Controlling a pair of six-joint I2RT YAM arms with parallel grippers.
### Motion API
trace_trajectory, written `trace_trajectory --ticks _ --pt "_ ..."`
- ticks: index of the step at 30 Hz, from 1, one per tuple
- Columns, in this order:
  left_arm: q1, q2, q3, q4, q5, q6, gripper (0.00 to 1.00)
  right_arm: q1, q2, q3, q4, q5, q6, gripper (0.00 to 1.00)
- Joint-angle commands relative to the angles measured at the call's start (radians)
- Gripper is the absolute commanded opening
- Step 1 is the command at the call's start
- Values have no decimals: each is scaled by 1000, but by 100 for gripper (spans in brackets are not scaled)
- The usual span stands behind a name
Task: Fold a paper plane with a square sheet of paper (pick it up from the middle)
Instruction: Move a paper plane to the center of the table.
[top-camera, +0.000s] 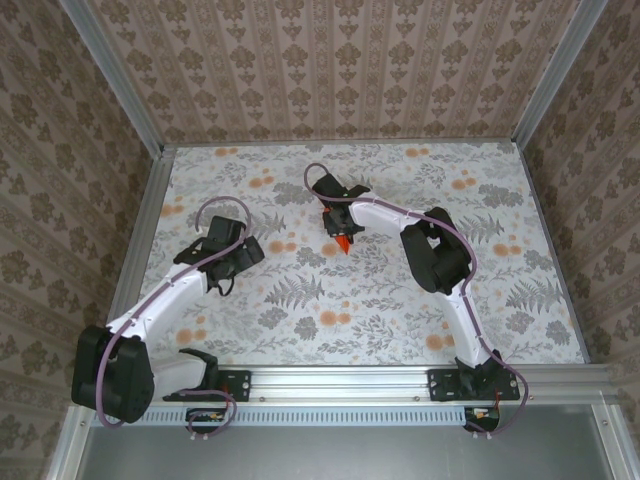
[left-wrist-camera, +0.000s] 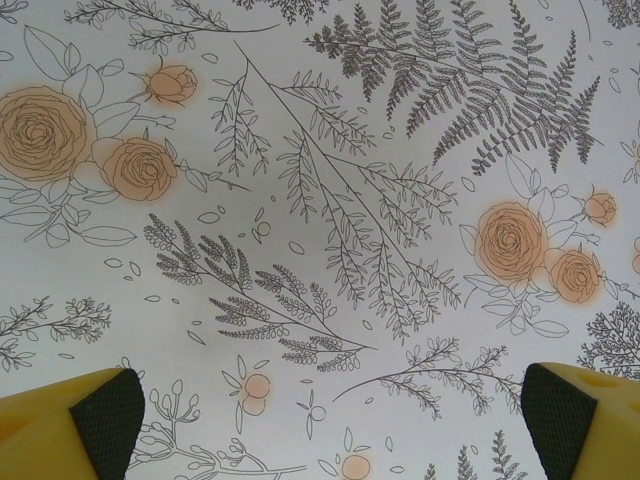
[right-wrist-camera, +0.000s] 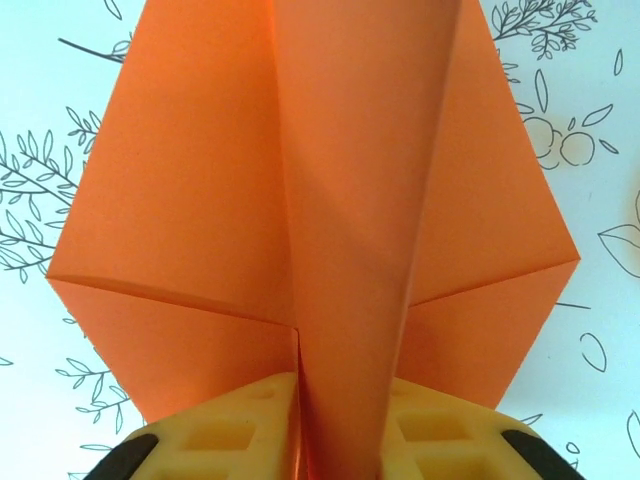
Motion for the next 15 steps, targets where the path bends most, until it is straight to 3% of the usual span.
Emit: trace_trajectory --ticks 1,9,15 --pt "7 6 -9 -11 -1 23 100 -3 42 19 -37 6 7 23" --pt "6 5 -9 -15 4 23 100 -3 45 2 -38 -6 19 26" --pt "6 -4 3 -21 7 22 100 -3 -65 51 -72 5 2 32"
